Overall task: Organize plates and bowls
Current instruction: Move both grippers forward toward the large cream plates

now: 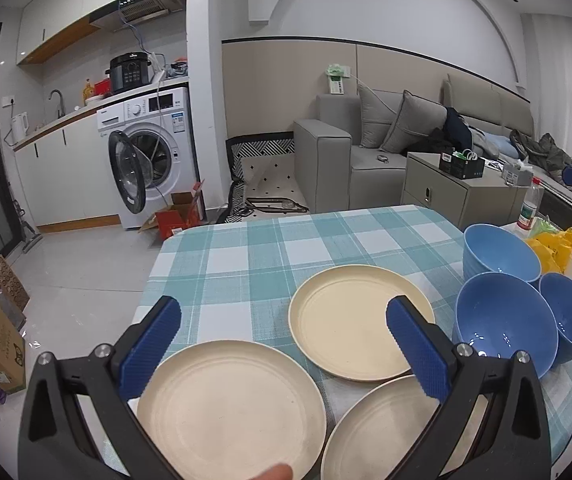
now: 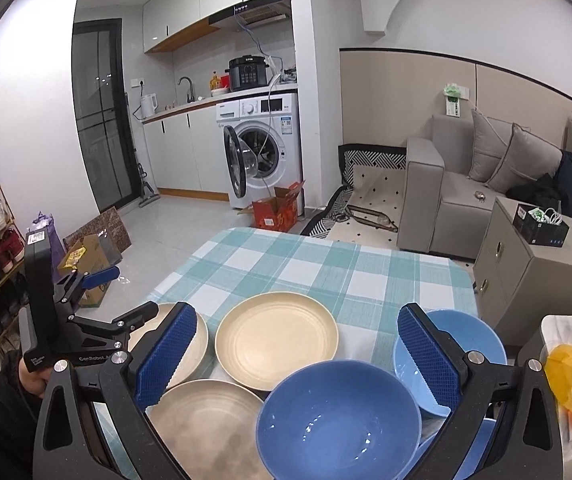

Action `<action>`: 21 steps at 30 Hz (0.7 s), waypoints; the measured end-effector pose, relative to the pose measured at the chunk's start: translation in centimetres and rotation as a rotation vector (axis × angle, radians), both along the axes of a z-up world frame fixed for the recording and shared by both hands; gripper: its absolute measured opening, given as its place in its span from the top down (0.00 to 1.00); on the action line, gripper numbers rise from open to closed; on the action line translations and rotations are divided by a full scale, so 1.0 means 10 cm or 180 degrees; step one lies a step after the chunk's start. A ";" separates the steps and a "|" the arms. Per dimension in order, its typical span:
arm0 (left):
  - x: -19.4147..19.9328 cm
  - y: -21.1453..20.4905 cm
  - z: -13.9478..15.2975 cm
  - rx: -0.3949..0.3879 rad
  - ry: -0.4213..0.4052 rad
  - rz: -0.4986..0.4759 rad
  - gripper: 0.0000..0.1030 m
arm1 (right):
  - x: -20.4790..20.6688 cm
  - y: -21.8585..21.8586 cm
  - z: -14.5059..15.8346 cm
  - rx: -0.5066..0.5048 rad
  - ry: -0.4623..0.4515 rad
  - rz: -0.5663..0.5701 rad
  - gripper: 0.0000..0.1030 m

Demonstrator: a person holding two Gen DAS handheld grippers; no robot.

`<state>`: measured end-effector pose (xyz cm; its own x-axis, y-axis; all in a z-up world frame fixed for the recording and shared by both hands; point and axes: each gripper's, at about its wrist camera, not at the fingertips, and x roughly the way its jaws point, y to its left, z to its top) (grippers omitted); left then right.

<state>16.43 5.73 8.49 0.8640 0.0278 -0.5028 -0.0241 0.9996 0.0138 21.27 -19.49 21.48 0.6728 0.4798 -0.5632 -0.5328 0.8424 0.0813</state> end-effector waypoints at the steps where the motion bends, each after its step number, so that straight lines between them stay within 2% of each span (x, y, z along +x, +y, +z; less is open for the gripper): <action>1: 0.03 0.00 -0.01 0.0004 0.0024 -0.0009 0.00 | 0.02 0.01 -0.02 -0.0006 0.0024 0.0004 0.00; 21: 0.51 -0.06 -0.26 0.0049 0.0338 -0.0099 0.00 | 0.72 0.21 -0.59 -0.0187 0.0639 0.0046 0.00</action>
